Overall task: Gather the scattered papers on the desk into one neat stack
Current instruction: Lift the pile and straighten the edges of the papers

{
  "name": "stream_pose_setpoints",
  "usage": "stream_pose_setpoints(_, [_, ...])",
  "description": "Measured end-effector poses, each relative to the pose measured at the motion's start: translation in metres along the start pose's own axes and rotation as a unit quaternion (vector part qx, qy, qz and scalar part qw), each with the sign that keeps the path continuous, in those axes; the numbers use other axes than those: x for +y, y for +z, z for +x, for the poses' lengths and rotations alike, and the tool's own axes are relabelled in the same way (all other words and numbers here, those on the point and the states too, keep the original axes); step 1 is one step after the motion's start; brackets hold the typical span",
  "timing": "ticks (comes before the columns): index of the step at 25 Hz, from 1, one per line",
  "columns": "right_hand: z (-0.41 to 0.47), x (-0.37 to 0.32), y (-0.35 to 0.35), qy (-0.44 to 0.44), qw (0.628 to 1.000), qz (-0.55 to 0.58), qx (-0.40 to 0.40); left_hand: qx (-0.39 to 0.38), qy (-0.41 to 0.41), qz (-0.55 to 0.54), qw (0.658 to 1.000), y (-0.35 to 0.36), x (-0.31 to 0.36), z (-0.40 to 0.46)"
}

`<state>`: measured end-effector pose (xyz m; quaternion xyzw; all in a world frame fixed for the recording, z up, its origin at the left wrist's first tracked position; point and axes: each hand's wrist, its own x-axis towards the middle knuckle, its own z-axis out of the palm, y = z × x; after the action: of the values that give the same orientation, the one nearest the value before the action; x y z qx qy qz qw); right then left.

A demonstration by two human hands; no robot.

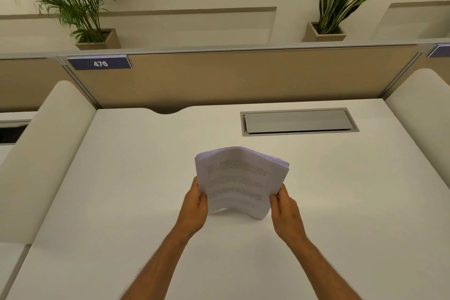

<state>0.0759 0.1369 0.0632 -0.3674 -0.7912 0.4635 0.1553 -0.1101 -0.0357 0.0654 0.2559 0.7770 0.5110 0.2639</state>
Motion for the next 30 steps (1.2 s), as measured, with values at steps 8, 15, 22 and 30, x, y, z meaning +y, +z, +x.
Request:
stream_pose_setpoints(8, [0.028, 0.0, 0.0, 0.054, 0.998, -0.01, -0.006, 0.075, -0.098, -0.007, 0.992, -0.018, -0.011, 0.016])
stream_pose_setpoints(15, [0.122, -0.048, 0.014, 0.136, 0.988, 0.077, -0.003, 0.158, -0.179, -0.118, 0.964, -0.059, -0.001, 0.082])
stream_pose_setpoints(22, [0.228, -0.05, 0.054, 0.186, 0.978, 0.091, -0.02, 0.169, -0.191, -0.065, 0.965, -0.076, -0.019, 0.187])
stream_pose_setpoints(30, [0.295, -0.009, 0.105, 0.24, 0.967, 0.072, -0.053, 0.172, -0.245, -0.058, 0.952, -0.066, -0.075, 0.258])
